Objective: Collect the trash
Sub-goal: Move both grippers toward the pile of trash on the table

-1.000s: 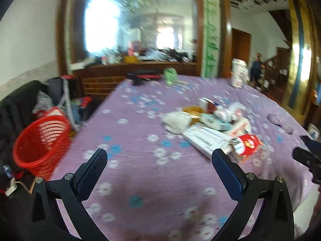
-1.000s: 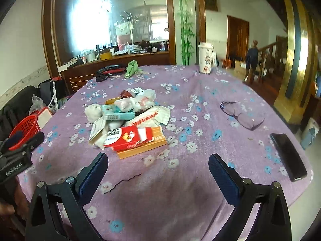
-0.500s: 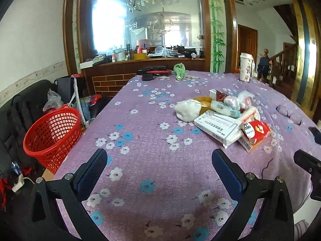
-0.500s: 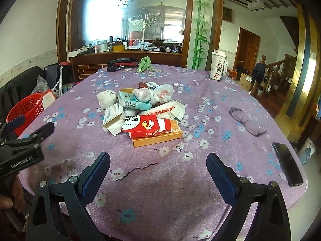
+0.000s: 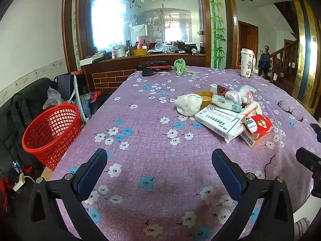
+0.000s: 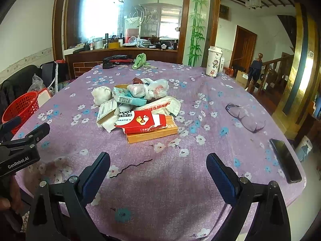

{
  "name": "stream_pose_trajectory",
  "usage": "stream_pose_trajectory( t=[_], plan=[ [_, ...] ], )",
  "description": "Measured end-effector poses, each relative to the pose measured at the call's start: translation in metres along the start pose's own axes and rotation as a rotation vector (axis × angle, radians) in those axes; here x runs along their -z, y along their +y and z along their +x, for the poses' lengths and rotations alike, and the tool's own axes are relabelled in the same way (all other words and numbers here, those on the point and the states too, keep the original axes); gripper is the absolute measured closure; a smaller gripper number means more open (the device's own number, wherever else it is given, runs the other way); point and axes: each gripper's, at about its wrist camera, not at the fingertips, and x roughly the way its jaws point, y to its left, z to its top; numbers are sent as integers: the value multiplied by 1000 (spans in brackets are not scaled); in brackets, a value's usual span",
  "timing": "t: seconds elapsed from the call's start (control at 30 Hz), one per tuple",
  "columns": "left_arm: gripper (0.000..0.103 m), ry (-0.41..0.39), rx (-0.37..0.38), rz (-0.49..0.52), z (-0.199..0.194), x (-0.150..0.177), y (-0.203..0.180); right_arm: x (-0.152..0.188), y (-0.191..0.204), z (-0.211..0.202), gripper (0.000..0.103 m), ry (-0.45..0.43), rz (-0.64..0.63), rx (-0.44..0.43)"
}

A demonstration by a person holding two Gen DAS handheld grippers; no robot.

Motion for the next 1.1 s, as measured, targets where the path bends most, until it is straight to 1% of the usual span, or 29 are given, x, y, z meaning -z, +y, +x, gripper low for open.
stream_pose_trajectory(
  t=[1.1],
  plan=[
    [0,51,6,16,11,4,-2,3,5,15,5,56,-11,-19]
  ],
)
